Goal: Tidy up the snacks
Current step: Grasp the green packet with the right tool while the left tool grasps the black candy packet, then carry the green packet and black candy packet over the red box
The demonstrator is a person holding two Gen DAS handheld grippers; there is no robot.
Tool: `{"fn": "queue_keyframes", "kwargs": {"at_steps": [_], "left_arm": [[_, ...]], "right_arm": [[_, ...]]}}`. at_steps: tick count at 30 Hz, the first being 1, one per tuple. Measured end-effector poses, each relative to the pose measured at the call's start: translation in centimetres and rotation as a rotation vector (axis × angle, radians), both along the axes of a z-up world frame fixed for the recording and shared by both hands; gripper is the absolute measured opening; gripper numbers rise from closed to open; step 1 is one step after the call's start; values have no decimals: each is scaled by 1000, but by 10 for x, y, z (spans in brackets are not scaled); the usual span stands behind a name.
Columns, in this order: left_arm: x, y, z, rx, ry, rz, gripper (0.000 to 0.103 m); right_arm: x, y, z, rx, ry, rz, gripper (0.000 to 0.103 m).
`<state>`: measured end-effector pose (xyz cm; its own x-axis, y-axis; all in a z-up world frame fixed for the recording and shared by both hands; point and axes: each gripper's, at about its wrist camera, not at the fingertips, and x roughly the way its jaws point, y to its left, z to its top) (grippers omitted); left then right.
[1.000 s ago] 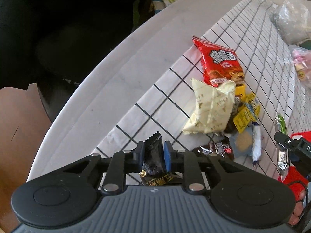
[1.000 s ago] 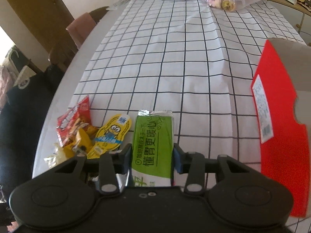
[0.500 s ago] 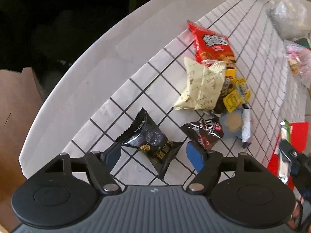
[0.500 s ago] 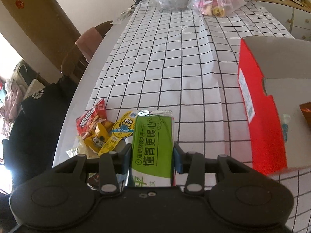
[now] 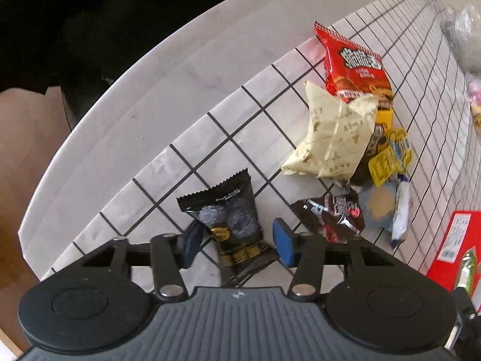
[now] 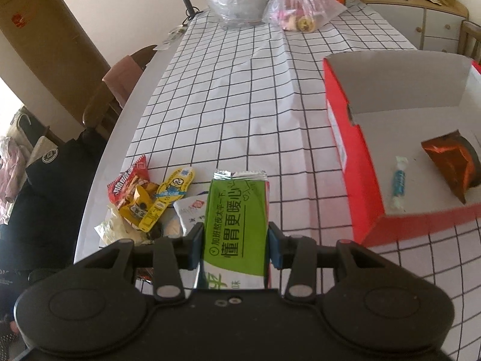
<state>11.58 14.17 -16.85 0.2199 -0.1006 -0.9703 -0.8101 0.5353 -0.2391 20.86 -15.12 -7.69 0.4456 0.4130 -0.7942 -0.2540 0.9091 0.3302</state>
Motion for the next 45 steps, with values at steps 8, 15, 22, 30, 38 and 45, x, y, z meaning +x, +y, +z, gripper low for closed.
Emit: {"fn": "queue_keyframes", "kwargs": {"at_steps": [8, 15, 22, 30, 38, 45], "left_arm": [[-17, -6, 11, 28, -39, -71, 32], [-12, -39, 61, 88, -176, -232, 32], [18, -96, 117, 155, -330, -426, 32], [63, -185, 157, 208, -438, -608, 32], [112, -276, 162, 208, -463, -749, 32], [159, -331, 146, 194, -416, -809, 32]], "right_arm": [[-20, -16, 10, -14, -16, -31, 41], [-27, -45, 32, -12, -53, -57, 41], [-19, -84, 53, -14, -113, -65, 41], [2, -146, 60, -28, -153, -79, 41], [33, -208, 54, -78, -168, -105, 41], [74, -239, 35, -120, -155, -97, 41]]}}
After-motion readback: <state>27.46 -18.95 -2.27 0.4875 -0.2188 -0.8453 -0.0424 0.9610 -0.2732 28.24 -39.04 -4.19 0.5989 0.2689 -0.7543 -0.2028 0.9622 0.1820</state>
